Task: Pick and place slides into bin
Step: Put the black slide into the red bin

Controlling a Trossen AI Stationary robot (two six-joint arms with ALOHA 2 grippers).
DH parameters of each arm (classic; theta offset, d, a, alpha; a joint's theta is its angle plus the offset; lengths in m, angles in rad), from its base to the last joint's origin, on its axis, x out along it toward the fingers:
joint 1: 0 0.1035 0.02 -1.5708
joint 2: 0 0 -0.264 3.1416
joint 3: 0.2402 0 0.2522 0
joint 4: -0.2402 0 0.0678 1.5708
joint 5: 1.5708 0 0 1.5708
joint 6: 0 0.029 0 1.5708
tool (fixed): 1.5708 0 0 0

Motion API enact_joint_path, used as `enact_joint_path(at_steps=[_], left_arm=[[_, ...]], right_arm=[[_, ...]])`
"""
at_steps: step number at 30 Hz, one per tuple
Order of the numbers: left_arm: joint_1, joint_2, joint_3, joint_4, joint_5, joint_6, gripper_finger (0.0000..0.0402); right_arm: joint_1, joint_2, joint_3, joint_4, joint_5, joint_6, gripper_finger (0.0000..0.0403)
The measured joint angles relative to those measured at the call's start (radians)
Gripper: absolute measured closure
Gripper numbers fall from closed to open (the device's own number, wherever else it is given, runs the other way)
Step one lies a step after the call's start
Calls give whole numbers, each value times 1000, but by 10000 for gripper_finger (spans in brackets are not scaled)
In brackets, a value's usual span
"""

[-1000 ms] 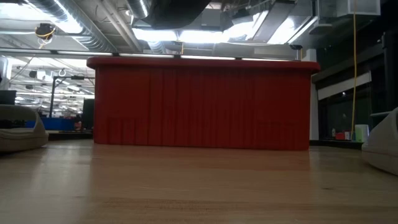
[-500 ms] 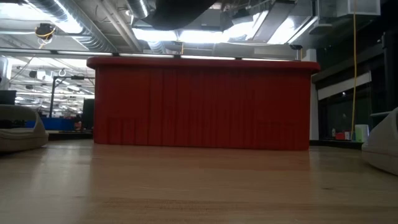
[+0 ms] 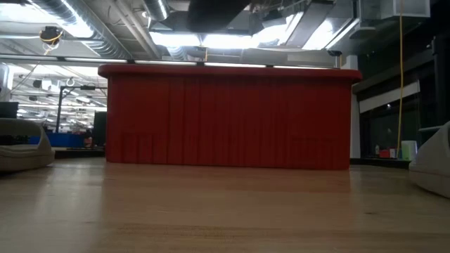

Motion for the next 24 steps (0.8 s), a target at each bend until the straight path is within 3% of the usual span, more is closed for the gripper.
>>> enact_joint_path(at_steps=[24], left_arm=[[0, -185, -1, -1, 5, 158, 304]], right_arm=[[-366, 5, -3, 0, -6, 197, 386]])
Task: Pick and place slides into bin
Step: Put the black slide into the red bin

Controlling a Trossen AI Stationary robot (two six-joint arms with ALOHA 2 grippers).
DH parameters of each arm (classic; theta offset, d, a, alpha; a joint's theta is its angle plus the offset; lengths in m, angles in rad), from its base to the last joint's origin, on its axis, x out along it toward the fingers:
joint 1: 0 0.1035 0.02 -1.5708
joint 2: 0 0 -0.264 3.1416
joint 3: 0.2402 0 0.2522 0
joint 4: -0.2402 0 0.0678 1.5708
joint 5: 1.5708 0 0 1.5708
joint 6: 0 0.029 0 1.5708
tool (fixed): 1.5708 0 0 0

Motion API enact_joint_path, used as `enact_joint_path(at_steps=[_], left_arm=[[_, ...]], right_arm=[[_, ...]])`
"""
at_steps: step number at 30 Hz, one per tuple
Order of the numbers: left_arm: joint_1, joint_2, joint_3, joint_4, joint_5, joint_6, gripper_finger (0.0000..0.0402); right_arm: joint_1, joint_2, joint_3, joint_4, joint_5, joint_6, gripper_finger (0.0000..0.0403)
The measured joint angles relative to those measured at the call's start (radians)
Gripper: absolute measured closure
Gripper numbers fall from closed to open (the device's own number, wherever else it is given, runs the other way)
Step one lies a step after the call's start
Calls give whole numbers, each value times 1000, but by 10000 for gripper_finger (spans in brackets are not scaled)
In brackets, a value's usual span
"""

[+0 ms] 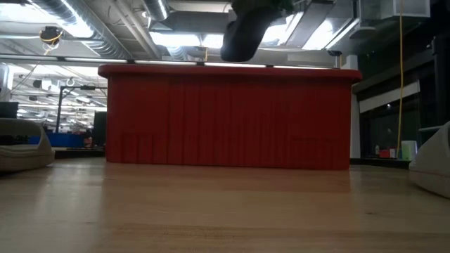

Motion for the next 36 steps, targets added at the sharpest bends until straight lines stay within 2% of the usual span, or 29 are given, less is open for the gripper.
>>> enact_joint_path(at_steps=[14, 19, 27, 36], left_arm=[[0, -49, 0, 1, 1, 84, 307], [0, -64, 0, 1, 1, 84, 305], [0, -80, 0, 1, 2, 84, 308], [0, -81, 0, 2, 2, 84, 308]], right_arm=[[-92, 113, -1, 2, -13, 110, 386], [-107, 156, -2, -16, -88, 188, 386], [-129, 221, -2, -167, -88, 311, 386], [-129, 255, -3, -171, -67, 348, 386]])
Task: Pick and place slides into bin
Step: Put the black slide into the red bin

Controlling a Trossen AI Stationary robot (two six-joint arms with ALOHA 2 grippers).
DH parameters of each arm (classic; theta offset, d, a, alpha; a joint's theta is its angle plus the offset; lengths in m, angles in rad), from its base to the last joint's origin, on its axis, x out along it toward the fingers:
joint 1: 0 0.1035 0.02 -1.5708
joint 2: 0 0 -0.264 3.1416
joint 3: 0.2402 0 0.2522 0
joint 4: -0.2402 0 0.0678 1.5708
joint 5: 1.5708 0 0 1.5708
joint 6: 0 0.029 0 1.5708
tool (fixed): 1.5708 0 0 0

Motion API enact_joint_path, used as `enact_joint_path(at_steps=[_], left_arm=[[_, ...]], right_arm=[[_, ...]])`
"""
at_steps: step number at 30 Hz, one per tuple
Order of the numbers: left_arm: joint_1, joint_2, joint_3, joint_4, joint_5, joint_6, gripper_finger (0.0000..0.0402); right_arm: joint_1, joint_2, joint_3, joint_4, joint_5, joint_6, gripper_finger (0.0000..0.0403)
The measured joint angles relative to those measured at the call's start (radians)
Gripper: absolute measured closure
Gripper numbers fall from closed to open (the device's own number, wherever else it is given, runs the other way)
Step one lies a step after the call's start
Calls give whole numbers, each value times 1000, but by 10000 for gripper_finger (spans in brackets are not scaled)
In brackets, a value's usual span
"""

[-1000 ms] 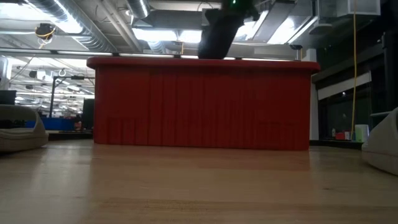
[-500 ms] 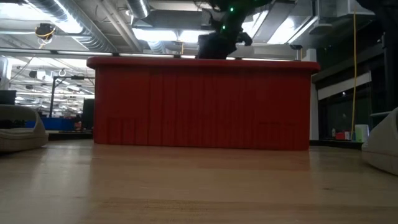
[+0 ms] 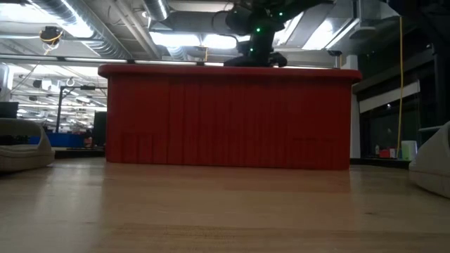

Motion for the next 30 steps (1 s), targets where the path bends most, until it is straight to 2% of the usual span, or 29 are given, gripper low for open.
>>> enact_joint_path(at_steps=[8, 13, 22, 30], left_arm=[[0, 0, 0, 0, 0, 0, 308], [0, 0, 0, -8, 0, 0, 308], [0, 0, 0, -37, -1, 0, 311], [0, 0, 0, -37, -1, 0, 309]], right_arm=[[2, 10, 0, 53, 16, -6, 387], [11, 10, -3, 55, -47, -7, 387], [14, -79, -230, 296, -59, -31, 387], [-9, -117, -339, 316, 1, 58, 387]])
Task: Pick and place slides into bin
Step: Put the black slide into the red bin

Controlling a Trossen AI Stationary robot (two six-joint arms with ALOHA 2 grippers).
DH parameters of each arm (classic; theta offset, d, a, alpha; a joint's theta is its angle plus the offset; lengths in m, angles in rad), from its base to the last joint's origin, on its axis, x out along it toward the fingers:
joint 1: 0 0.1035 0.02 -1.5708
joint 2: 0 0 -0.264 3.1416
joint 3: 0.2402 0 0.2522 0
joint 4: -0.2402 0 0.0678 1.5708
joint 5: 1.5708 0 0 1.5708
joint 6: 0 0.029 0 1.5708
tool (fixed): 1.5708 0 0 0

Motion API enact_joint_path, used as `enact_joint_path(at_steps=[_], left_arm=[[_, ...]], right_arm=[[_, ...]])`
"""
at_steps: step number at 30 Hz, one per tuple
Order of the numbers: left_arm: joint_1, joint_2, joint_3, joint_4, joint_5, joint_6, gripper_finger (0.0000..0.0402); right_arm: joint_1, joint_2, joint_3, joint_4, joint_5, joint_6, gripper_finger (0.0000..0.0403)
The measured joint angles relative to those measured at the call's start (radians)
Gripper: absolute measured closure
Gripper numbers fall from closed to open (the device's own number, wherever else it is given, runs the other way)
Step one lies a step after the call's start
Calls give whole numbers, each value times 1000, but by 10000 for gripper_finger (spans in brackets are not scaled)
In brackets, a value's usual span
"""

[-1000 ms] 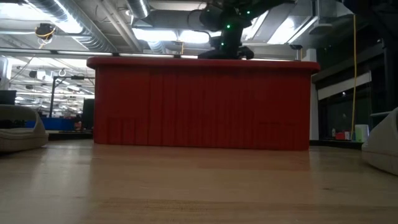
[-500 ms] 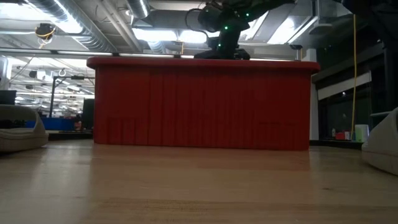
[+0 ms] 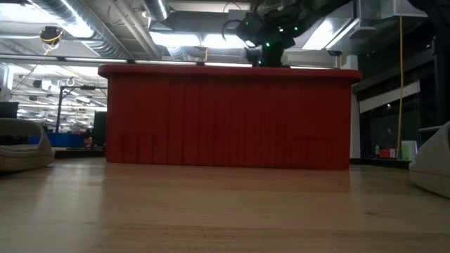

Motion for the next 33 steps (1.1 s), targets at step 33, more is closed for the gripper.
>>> enact_joint_path(at_steps=[33], left_arm=[[0, 0, 0, 21, 0, -4, 313]], right_arm=[[-32, -2, -297, 301, -3, 37, 387]])
